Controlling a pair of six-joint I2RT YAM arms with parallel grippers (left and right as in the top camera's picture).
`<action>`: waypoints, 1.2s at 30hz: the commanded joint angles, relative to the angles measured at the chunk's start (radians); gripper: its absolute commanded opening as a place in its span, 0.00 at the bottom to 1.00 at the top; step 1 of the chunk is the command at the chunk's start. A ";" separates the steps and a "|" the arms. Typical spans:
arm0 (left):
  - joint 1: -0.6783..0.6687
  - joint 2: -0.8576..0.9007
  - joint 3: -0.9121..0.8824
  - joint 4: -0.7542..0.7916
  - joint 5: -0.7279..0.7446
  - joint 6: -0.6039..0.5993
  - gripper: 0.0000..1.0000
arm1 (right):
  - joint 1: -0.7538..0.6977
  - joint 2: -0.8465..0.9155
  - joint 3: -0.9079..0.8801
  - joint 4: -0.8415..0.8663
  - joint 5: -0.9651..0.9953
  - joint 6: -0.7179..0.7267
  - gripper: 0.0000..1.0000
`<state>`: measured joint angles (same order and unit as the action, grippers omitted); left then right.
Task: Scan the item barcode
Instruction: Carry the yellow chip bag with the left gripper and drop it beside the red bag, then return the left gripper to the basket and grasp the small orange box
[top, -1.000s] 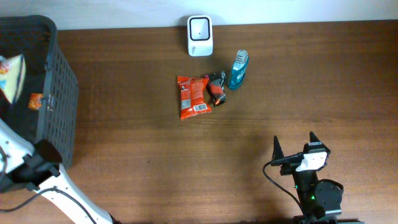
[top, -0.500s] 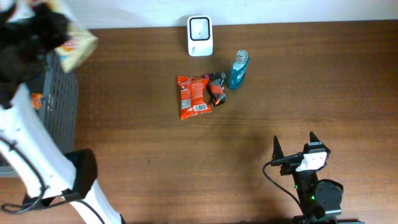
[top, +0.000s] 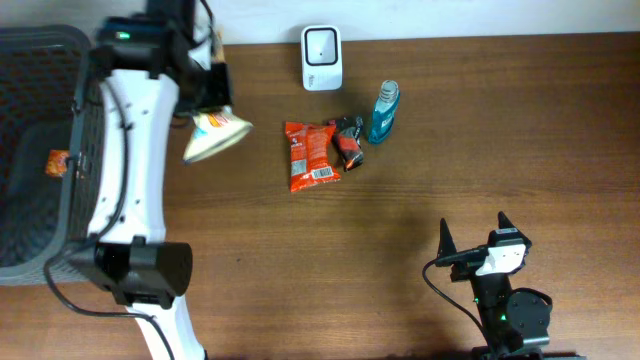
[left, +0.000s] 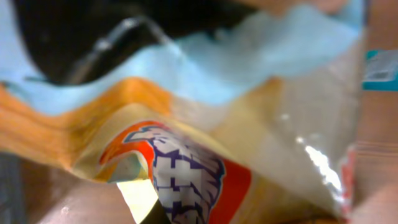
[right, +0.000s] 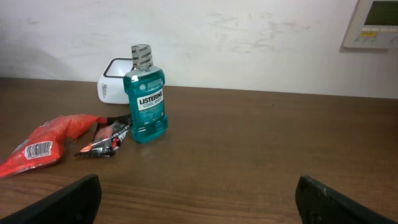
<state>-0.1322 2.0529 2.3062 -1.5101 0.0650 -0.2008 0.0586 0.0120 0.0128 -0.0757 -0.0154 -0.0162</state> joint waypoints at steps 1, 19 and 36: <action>-0.055 -0.006 -0.217 0.140 0.004 0.016 0.03 | -0.007 -0.006 -0.007 -0.004 0.005 -0.002 0.98; -0.135 -0.006 -0.476 0.424 -0.080 0.016 0.71 | -0.007 -0.006 -0.007 -0.004 0.005 -0.003 0.98; -0.039 -0.212 -0.119 0.391 -0.347 0.015 0.82 | -0.007 -0.006 -0.007 -0.004 0.005 -0.003 0.98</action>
<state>-0.2245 1.9308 2.1277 -1.1194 -0.1005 -0.1902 0.0586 0.0120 0.0128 -0.0757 -0.0154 -0.0154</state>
